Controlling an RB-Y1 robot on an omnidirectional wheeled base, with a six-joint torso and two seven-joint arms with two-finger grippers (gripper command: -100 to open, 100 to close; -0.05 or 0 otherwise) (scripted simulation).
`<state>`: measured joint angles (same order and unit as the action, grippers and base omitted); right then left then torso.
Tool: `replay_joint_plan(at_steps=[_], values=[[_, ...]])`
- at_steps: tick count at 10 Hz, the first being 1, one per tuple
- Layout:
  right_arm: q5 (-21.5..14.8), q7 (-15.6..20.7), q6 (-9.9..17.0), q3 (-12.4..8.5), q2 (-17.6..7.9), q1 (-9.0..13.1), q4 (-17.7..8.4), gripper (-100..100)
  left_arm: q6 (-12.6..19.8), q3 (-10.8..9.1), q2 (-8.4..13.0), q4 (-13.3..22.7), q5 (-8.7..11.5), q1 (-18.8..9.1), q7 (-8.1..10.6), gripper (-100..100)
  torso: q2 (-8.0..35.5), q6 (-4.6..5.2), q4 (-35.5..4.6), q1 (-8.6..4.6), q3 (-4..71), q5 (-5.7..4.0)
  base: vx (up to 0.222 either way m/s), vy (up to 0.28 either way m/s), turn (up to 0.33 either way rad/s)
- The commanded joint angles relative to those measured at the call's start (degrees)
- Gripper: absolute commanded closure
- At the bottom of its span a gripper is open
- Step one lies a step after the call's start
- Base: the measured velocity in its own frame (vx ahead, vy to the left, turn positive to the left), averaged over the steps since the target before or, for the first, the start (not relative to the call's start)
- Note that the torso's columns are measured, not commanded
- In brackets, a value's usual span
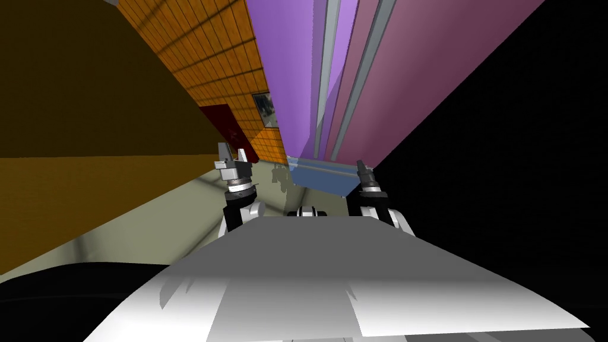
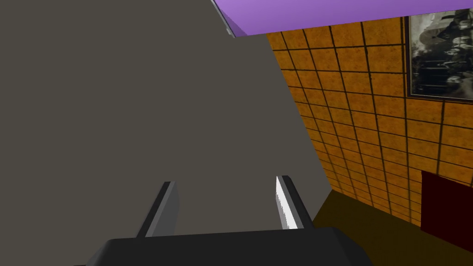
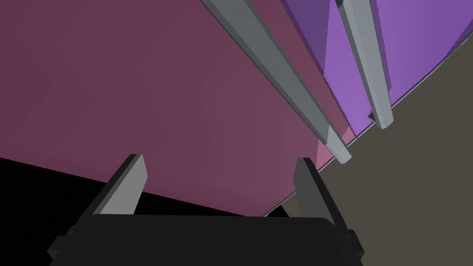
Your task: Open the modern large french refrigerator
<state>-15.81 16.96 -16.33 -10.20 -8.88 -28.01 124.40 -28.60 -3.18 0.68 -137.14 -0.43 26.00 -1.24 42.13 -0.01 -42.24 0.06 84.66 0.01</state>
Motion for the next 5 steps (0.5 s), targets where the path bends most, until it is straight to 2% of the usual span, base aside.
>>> replay_joint_plan(at_steps=[1, 3, 5], values=[[-2.0, 4.1, 0.8, -1.2, -0.3, -0.2, -0.9, -100, 0.0, 0.00, 0.0, 0.0, 0.0, 0.0, 0.00, 0, 0.1, 0.03, 0.0, -0.10, -0.1, -0.01, 0.062, 0.081, 0.039], [-3.3, 6.4, 1.2, -1.9, -0.5, -0.1, -1.9, -100, 0.0, 0.00, 0.0, 0.0, 0.0, 0.0, 0.00, 0, 0.2, 0.01, -0.1, 0.01, -0.1, 0.01, 0.079, 0.100, 0.067], [-6.0, 10.0, 2.2, -3.3, -0.8, 0.2, -3.9, -100, 0.0, 0.00, 0.0, 0.0, 0.0, 0.0, 0.00, 0, 0.2, 0.01, -0.1, -0.06, -0.1, -0.01, 0.077, 0.105, 0.086]])
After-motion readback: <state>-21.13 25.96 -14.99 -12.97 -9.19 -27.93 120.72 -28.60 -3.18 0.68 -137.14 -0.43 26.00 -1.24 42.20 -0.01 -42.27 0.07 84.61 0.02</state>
